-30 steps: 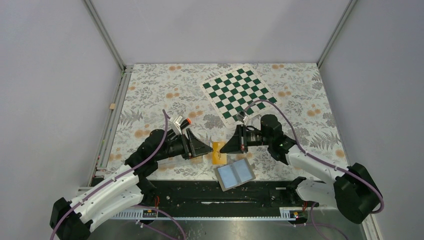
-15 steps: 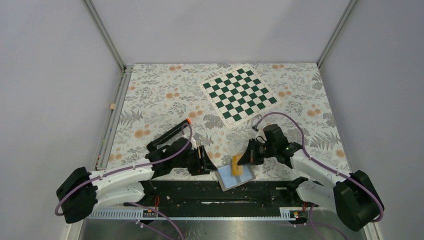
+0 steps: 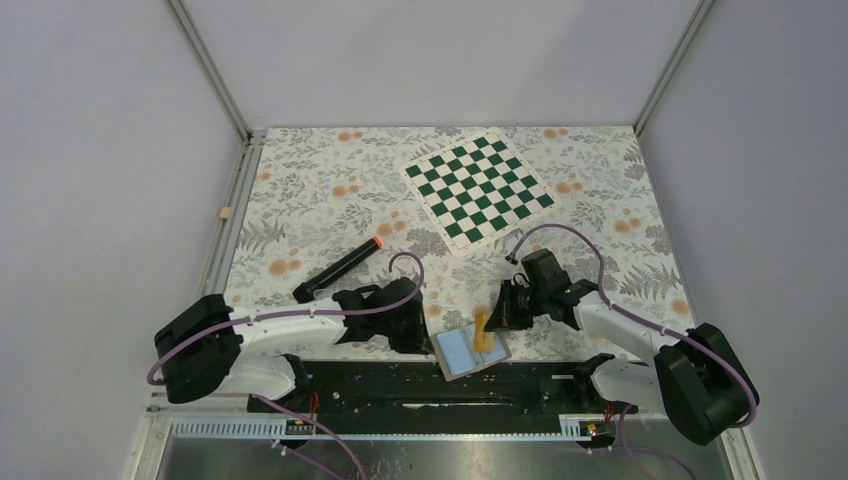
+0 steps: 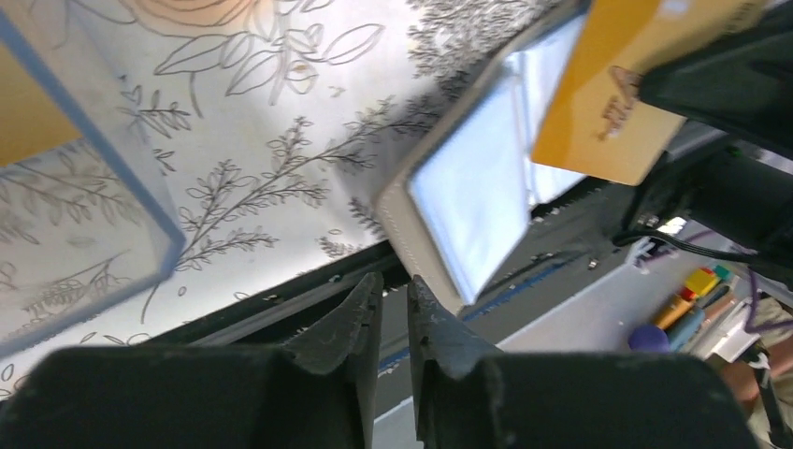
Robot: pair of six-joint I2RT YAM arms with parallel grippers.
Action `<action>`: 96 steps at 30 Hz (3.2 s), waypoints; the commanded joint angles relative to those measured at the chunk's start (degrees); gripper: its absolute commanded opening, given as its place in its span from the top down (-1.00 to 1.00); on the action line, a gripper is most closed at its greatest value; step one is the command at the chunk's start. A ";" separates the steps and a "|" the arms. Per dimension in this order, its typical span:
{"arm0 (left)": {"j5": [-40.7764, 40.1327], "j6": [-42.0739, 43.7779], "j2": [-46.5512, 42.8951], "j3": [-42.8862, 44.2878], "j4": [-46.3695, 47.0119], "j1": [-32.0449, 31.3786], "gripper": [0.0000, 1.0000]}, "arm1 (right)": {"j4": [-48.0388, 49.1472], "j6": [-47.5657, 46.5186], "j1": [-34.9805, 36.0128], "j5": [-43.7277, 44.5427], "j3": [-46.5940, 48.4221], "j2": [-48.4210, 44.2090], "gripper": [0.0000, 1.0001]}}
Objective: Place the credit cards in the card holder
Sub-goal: Insert the credit card into the card holder.
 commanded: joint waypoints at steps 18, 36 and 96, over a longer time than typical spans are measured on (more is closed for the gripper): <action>-4.76 3.62 14.41 9.88 -7.94 -2.16 1.00 | 6.61 2.35 -0.20 -5.44 -2.26 0.59 1.00; -6.39 5.55 16.76 12.39 -11.39 -2.35 1.00 | -0.18 0.39 -0.22 -1.67 -0.47 -3.37 1.00; -5.65 7.47 21.51 16.27 -12.88 -4.04 1.00 | 17.21 6.67 -0.05 -8.13 -7.72 6.54 1.00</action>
